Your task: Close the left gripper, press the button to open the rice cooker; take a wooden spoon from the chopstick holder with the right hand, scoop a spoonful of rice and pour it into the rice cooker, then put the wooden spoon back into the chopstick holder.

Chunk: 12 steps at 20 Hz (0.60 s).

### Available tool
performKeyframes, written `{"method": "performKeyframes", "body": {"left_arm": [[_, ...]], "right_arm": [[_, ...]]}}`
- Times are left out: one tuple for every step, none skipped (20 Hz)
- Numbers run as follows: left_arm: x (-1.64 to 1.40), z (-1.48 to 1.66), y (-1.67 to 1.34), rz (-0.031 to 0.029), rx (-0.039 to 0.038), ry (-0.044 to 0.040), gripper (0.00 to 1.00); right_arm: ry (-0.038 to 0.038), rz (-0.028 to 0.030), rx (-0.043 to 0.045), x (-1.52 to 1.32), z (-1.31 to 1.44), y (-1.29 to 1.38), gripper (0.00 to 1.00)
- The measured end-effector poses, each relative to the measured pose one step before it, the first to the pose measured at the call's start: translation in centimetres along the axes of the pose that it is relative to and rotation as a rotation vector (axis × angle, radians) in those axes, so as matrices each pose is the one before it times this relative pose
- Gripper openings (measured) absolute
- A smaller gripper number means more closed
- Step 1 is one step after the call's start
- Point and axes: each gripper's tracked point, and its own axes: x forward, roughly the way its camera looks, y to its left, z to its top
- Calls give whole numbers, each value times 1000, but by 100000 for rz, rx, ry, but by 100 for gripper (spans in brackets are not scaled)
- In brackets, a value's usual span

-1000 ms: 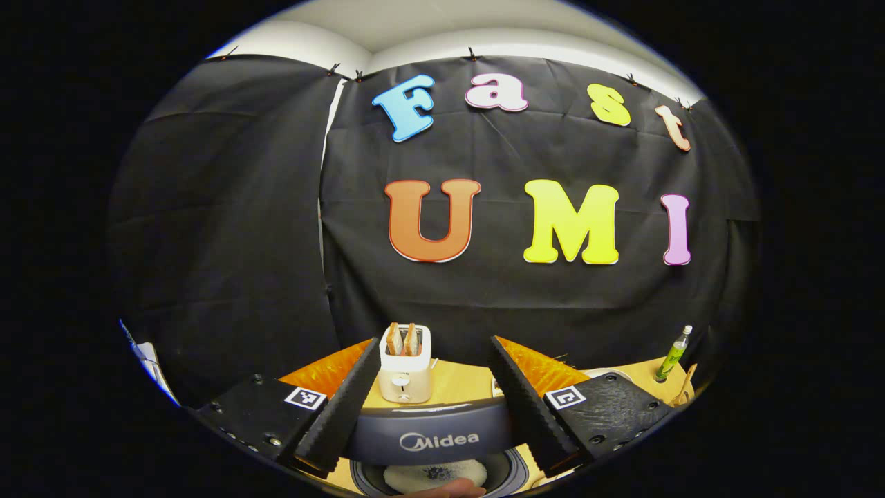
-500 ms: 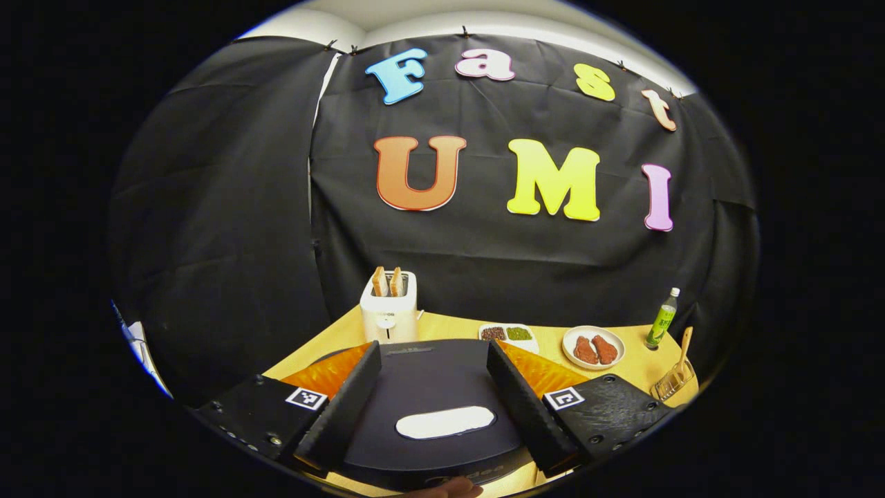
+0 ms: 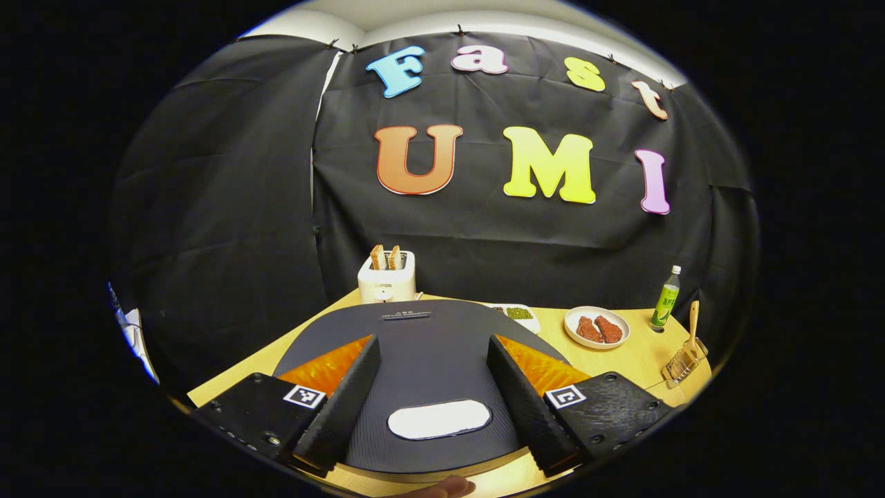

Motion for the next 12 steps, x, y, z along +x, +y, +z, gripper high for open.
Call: {"method": "performKeyframes", "body": {"left_arm": [[81, -1113, -58, 790, 679, 1634, 100], [-325, -590, -79, 964, 1106, 52, 100], [-536, 929, 126, 720, 1640, -5468, 100], [-82, -390, 75, 250, -318, 121, 100], [-166, 18, -6, -439, -145, -2210, 100], [-339, -237, -101, -654, -705, -301, 100], [-381, -174, 1, -553, 173, -748, 100], [-494, -73, 42, -292, 102, -287, 100], [-544, 10, 98, -241, -373, -327, 100], [-520, -187, 61, -431, -179, -568, 100], [-546, -33, -77, -330, 6, -822, 93], [-470, -31, -67, -193, 340, -1204, 100]], "right_arm": [[168, 172, 316, -17, -77, 36, 100], [493, -122, 76, -65, -110, -114, 100], [122, -385, -30, -58, 12, -275, 100], [-61, -477, -148, -77, 95, -211, 100], [181, -673, -64, -4, -82, -226, 100], [-151, -408, 149, -164, 85, -168, 100], [-180, -77, 275, -10, 106, -14, 94], [25, -109, 333, -74, 17, -36, 100], [-50, -86, 295, -65, 27, -29, 100], [-26, -17, -78, -140, -7, -19, 100], [-55, -58, -213, -88, 16, 5, 100], [-49, 105, -146, -87, 35, 40, 100]]}}
